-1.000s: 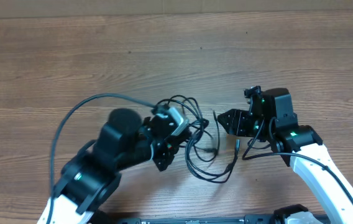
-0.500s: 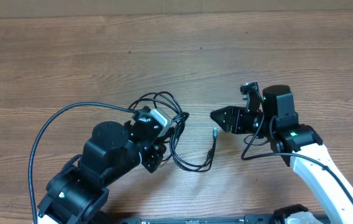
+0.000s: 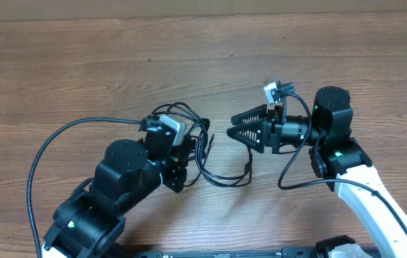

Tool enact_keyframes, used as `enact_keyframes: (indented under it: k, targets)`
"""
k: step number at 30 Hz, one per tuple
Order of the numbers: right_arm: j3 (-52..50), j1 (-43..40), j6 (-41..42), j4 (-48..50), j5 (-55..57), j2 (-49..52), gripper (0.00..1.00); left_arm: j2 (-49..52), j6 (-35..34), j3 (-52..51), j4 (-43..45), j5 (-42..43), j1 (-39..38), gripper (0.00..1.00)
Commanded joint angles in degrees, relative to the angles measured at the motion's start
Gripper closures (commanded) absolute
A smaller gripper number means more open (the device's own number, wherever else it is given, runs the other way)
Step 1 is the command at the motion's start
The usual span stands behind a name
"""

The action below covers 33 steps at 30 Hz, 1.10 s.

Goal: Untangle cables

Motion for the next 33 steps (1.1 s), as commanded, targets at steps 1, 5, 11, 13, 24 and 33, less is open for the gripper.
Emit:
enact_keyframes:
  k: [1, 5, 11, 13, 24, 33]
  targets:
    - [1.2, -0.1, 0.2, 3.1, -3.4, -0.1, 0.42, 0.8, -8.8, 1.9, 0.5, -0.7, 0.3, 0.95]
    - [1.2, -0.1, 0.5, 9.5, -2.9, 0.0, 0.42, 2.4, -16.6, 1.9, 1.5, -0.7, 0.3, 0.96]
    - [1.2, -0.1, 3.0, 15.8, -1.2, 0.0, 0.46, 6.7, -20.1, 1.9, 5.8, 8.3, 0.2, 0.96]
    - [1.1, -0.1, 3.0, 15.5, -0.8, 0.0, 0.47, 8.0, -20.0, 1.9, 7.4, 11.5, 0.2, 0.96]
    - [1.1, -0.1, 3.0, 8.3, 1.9, 0.0, 0.52, 9.1, -17.0, 1.9, 9.0, 13.2, 0.3, 0.96]
    - [1.1, -0.1, 3.0, 8.1, 2.2, 0.0, 0.61, 9.1, -15.0, 1.9, 8.9, 13.9, 0.3, 0.96]
